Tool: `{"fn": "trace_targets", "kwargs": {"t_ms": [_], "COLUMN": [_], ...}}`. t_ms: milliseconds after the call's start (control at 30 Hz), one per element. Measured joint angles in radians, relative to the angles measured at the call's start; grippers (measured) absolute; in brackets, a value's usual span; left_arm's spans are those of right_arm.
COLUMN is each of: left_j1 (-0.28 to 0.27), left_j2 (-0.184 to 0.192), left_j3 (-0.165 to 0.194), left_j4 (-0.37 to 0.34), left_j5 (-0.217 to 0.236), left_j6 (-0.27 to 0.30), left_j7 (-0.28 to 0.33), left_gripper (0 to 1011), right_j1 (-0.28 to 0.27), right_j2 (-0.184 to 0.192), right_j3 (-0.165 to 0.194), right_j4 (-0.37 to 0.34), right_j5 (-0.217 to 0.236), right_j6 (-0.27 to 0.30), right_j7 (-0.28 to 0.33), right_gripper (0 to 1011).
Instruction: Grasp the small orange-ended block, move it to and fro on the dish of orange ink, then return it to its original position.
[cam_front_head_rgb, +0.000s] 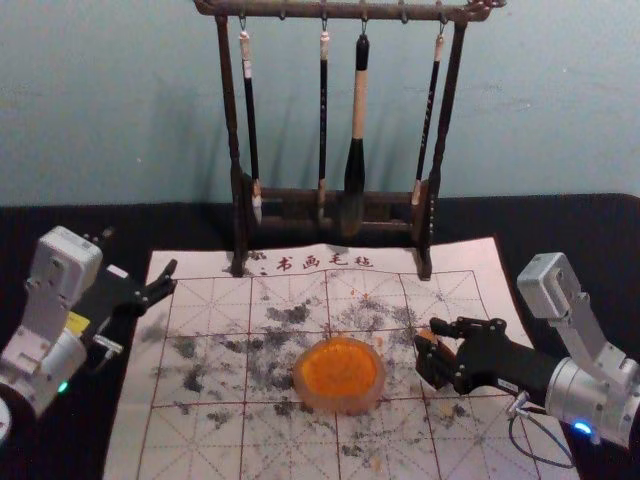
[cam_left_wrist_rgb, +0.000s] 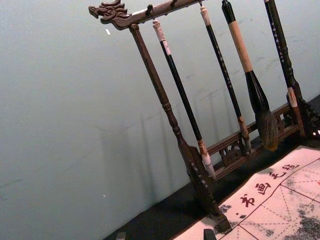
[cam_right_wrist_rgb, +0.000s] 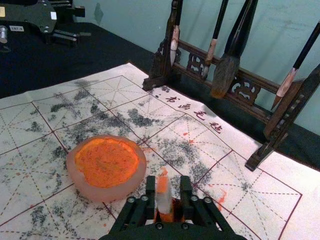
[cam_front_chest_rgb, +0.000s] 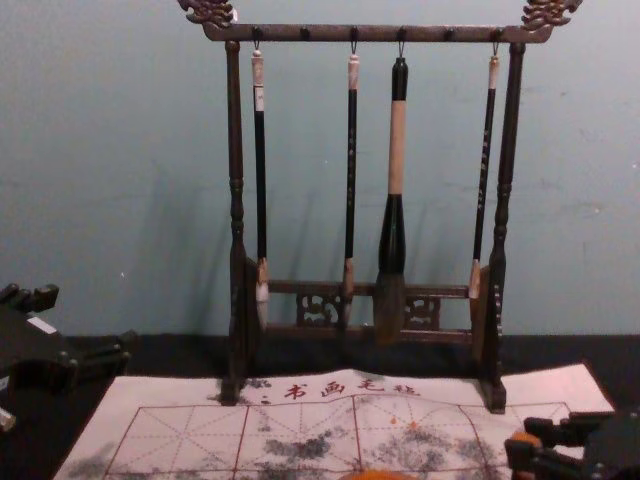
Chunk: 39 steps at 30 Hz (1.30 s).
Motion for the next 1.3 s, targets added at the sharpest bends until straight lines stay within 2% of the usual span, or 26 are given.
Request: {"fn": "trace_targets", "kwargs": {"t_ms": [167,233,333,400,800,933,1067,1167,1267,1300], "left_j1": [0.000,0.000,0.000,0.000,0.000,0.000,0.000,0.000,0.000,0.000], "left_j2": [0.000,0.000,0.000,0.000,0.000,0.000,0.000,0.000,0.000,0.000], "left_j3": [0.000,0.000,0.000,0.000,0.000,0.000,0.000,0.000,0.000,0.000], "left_j4": [0.000,0.000,0.000,0.000,0.000,0.000,0.000,0.000,0.000,0.000], "left_j5": [0.000,0.000,0.000,0.000,0.000,0.000,0.000,0.000,0.000,0.000], "left_j6": [0.000,0.000,0.000,0.000,0.000,0.000,0.000,0.000,0.000,0.000], "left_j7": [0.000,0.000,0.000,0.000,0.000,0.000,0.000,0.000,0.000,0.000], "left_gripper": [1001,1001,1001,1001,1001,1001,1001,1001,1001,1001], "right_j1": [0.000,0.000,0.000,0.000,0.000,-0.003,-0.016,-0.034,-0.052,-0.062], "right_j2": [0.000,0.000,0.000,0.000,0.000,0.001,-0.003,-0.016,-0.031,-0.039], "right_j3": [0.000,0.000,0.000,0.000,0.000,-0.002,0.011,0.031,0.051,0.060], "right_j4": [0.000,0.000,0.000,0.000,0.000,-0.005,-0.024,-0.045,-0.064,-0.072], "right_j5": [0.000,0.000,0.000,0.000,0.000,-0.006,-0.020,-0.052,-0.107,-0.142], "right_j6": [0.000,0.000,0.000,0.000,0.000,-0.015,-0.060,-0.116,-0.168,-0.187], "right_j7": [0.000,0.000,0.000,0.000,0.000,-0.001,-0.024,-0.075,-0.147,-0.192], "right_gripper": [390,479,536,644,969,1002,1002,1002,1002,1002]}}
